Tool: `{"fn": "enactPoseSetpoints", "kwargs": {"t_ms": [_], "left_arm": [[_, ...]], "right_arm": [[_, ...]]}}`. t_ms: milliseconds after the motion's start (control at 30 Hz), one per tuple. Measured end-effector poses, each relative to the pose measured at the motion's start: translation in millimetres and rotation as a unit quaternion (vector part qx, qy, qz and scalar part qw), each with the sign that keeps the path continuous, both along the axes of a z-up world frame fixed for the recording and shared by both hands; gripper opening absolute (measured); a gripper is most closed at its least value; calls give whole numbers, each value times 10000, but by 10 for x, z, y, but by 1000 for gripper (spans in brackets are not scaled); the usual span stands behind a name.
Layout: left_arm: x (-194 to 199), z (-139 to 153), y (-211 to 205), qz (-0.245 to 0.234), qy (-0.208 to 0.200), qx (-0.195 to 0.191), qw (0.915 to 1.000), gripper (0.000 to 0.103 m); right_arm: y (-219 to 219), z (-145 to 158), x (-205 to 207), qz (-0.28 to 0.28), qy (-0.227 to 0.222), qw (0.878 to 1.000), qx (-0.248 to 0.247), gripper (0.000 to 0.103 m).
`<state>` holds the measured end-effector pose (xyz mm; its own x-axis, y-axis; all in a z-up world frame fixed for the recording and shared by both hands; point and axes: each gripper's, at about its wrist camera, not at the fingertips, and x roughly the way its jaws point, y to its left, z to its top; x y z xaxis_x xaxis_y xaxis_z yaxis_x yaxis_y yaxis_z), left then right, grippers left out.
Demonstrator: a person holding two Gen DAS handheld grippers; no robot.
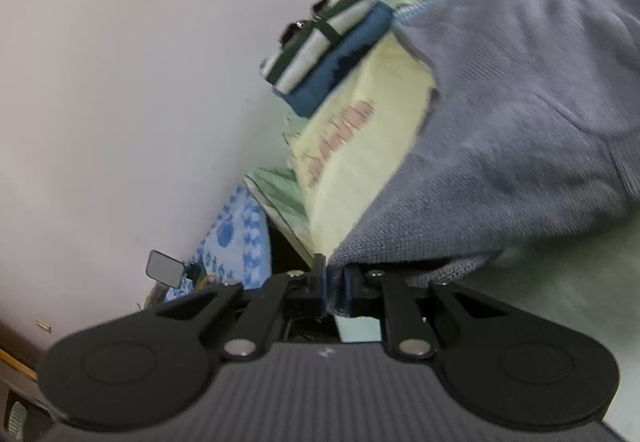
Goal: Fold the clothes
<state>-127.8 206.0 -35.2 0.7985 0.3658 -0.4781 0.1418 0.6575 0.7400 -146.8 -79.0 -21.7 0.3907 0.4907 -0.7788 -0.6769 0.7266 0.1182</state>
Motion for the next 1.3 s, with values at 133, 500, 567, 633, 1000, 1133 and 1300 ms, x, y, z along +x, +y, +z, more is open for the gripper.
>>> {"fn": "enactPoseSetpoints", "kwargs": {"t_ms": [133,500,567,633,1000,1133,1300], "left_arm": [[-11,218,30,48,-182,-205,9996,15],[-244,498,-107,-38,-432,-325,9985,14],[-322,585,-117,-43,-462,-434,9980,15],[-400,672,-126,-48,-492,-544,9973,15],[-549,413,-86,196,150,-762,9968,15],[-461,208,75,454,477,-487,9966,16],[-588,216,217,457,677,-13,9967,17]], "right_arm": [[239,-214,-49,312,-467,9980,-297,54],[317,-415,142,626,-687,9939,-600,16],[241,-298,102,750,-534,9943,-547,5],[145,-136,22,934,-373,9936,-505,5],[45,-277,-106,805,295,9948,-553,11],[-162,-183,11,263,476,9985,-32,23],[-946,167,205,-1373,-353,9897,-190,37]]}}
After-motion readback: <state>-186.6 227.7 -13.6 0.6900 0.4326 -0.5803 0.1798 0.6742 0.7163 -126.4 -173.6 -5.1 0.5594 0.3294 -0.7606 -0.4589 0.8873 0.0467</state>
